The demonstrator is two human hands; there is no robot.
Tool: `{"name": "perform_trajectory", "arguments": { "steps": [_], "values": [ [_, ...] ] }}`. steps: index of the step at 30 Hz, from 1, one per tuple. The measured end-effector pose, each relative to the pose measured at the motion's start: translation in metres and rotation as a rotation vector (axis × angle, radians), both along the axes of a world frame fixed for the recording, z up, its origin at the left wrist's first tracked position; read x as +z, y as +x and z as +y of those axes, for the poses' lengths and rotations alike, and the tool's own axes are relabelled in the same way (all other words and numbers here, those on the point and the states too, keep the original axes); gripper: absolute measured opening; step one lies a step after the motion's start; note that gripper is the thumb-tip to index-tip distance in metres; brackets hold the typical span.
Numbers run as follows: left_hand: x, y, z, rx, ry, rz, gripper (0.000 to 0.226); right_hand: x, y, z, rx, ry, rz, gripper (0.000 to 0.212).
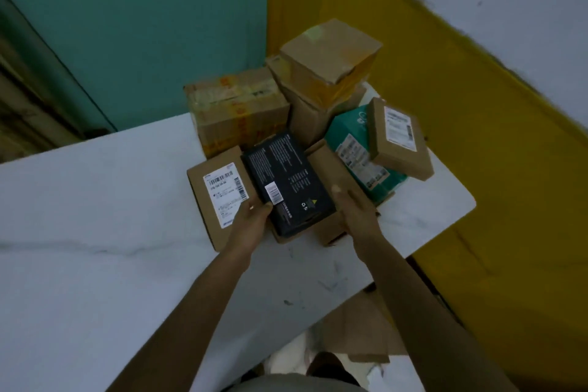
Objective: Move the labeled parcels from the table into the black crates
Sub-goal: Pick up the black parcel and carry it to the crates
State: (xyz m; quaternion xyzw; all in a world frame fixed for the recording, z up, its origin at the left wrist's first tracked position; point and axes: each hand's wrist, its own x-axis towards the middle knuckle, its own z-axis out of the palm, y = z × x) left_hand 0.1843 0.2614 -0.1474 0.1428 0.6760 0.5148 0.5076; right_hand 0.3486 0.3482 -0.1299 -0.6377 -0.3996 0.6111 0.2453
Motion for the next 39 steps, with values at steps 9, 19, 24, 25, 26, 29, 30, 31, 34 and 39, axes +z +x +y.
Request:
{"name": "perform_trajectory", "arguments": {
  "steps": [9, 19, 24, 25, 26, 29, 30, 31, 34, 39],
  "values": [
    [0.011, 0.019, 0.011, 0.075, -0.052, -0.030, 0.012, -0.021, -0.002, 0.033, 0.423, -0.107, 0.002, 0.014],
    [0.053, 0.094, 0.022, 0.231, 0.265, -0.108, 0.085, 0.023, 0.025, -0.014, 0.735, 1.124, -0.329, 0.069],
    [0.064, 0.098, 0.014, 0.509, 0.361, -0.049, 0.048, 0.031, 0.031, -0.024, 0.827, 1.313, -0.134, 0.054],
    [0.065, 0.096, 0.011, 0.528, 0.372, -0.022, 0.039, 0.034, 0.032, -0.024, 0.845, 1.293, -0.070, 0.050],
    [0.066, 0.093, 0.009, 0.536, 0.387, -0.009, 0.033, 0.036, 0.032, -0.023, 0.839, 1.274, -0.014, 0.045],
    [0.069, 0.083, -0.001, 0.486, 0.415, -0.069, 0.035, 0.042, 0.032, -0.014, 0.671, 1.191, 0.026, 0.043],
    [0.070, 0.080, -0.007, 0.453, 0.421, -0.075, 0.040, 0.044, 0.032, -0.010, 0.602, 1.108, 0.020, 0.048],
    [0.071, 0.076, -0.011, 0.416, 0.426, -0.073, 0.046, 0.047, 0.033, -0.005, 0.573, 0.976, 0.039, 0.055],
    [0.074, 0.068, -0.022, 0.333, 0.446, -0.076, 0.054, 0.051, 0.031, 0.009, 0.702, 0.457, 0.327, 0.062],
    [0.077, 0.057, -0.026, 0.394, 0.465, -0.023, 0.053, 0.049, 0.021, 0.002, 0.662, 0.336, 0.486, 0.051]
  ]
}}
